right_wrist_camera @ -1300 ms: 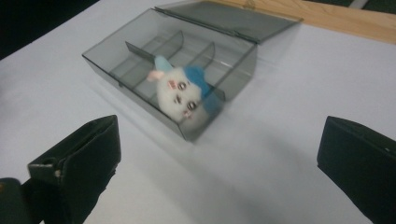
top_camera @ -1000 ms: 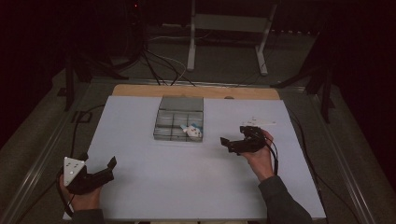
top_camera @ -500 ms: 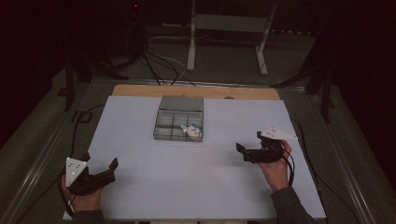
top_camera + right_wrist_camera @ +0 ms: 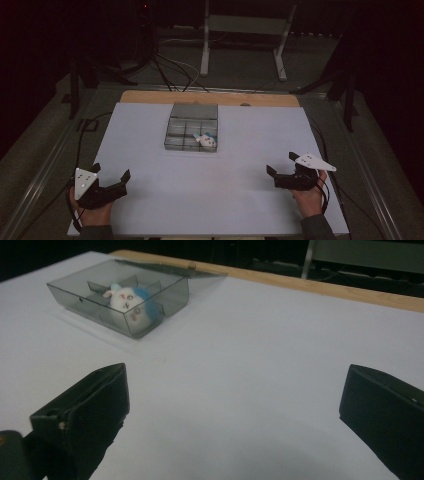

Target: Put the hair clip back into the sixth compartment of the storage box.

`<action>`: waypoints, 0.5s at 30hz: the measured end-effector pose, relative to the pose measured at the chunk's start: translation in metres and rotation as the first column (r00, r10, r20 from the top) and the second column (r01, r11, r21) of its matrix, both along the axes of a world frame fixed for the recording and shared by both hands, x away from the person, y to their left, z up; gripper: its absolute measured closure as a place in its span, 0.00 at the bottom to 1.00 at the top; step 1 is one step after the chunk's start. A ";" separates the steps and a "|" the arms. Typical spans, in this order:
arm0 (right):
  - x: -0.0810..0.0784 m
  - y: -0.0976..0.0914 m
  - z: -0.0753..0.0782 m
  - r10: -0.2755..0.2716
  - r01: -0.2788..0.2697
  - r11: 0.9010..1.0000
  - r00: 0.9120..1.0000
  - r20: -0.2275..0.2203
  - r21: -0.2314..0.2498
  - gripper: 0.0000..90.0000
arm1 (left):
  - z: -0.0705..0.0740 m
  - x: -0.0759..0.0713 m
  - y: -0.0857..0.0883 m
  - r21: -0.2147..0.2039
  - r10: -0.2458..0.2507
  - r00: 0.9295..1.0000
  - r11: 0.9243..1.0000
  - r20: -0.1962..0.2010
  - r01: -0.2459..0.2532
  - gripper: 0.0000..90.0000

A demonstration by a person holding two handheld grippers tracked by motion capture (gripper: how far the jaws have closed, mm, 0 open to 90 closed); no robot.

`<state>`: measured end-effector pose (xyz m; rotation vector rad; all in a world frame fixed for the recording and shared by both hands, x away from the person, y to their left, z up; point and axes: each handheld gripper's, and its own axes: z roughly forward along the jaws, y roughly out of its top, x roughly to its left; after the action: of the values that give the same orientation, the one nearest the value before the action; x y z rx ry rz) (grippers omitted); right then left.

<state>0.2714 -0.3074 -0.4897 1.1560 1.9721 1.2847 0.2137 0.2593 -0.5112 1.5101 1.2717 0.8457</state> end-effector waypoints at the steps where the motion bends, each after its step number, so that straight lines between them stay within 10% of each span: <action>1: -0.001 -0.001 0.000 0.000 0.000 1.000 1.000 0.005 0.004 0.00 | 0.000 0.000 0.000 -0.001 0.000 1.000 1.000 0.000 0.000 0.01; 15: -0.014 -0.028 -0.011 -0.040 0.037 0.998 0.998 0.053 0.047 0.00 | 0.002 0.002 -0.001 0.003 -0.010 1.000 1.000 0.029 0.010 0.01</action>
<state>0.2572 -0.3352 -0.5009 1.1634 1.8812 1.3342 0.2157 0.2586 -0.5094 1.5001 1.2409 0.8602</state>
